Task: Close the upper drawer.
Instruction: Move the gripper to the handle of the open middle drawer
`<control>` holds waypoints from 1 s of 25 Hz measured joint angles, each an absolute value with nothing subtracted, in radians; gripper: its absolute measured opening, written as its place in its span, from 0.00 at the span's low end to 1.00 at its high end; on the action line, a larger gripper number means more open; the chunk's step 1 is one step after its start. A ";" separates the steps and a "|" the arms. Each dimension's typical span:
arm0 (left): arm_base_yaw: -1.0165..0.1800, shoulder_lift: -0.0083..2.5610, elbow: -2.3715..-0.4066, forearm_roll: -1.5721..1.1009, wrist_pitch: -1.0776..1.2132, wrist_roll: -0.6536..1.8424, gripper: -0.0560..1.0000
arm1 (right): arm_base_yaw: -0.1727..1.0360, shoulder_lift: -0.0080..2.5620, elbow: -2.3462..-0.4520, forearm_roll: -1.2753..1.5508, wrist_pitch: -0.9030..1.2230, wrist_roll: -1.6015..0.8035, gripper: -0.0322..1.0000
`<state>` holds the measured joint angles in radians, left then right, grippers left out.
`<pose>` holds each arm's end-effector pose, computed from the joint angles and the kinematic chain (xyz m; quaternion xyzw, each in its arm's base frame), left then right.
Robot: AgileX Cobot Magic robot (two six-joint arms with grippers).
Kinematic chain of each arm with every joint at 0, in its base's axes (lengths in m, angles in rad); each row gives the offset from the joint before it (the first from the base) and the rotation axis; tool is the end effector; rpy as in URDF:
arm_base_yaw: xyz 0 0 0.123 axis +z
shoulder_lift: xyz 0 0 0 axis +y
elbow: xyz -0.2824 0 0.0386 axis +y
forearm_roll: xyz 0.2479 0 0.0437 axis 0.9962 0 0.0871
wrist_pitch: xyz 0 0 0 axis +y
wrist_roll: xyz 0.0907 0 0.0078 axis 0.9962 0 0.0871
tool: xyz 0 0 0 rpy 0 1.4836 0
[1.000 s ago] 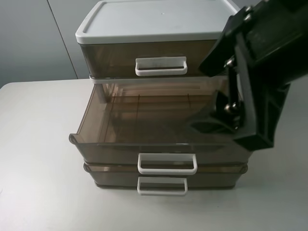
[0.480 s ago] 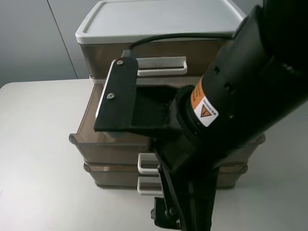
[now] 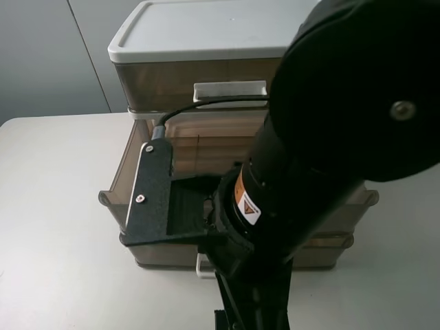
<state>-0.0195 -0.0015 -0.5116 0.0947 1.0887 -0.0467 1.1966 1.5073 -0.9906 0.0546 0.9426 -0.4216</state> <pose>-0.0077 0.0078 0.2784 -0.0144 0.8560 0.0302 0.5159 0.0970 0.2580 0.2336 -0.7103 0.6965 0.0593 0.0829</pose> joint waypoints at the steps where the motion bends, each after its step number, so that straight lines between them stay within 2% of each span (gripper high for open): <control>1: -0.019 -0.001 -0.512 0.095 1.089 -0.047 0.75 | 1.197 1.510 -0.982 0.053 0.943 -0.434 0.64; 25: -0.019 -0.001 -0.512 0.095 1.089 -0.047 0.75 | 1.167 1.554 -0.953 -0.061 0.897 -0.461 0.64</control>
<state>-0.0195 -0.0015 -0.5116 0.0947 1.0887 -0.0467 1.1673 1.5545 -0.9533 -0.0608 0.8969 -0.4611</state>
